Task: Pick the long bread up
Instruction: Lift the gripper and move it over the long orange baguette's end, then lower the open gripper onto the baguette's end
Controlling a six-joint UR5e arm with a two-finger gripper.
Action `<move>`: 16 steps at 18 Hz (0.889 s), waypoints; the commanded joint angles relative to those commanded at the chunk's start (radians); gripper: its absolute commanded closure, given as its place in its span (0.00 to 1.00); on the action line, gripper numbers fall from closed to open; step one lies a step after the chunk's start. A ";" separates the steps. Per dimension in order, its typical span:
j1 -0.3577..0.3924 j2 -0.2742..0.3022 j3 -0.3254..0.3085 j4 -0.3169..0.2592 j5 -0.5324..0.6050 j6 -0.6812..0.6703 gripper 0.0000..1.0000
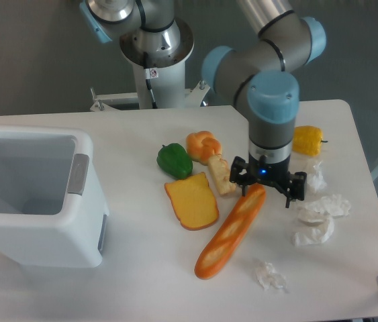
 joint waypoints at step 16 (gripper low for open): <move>0.055 -0.107 -0.023 -0.046 0.000 0.356 0.00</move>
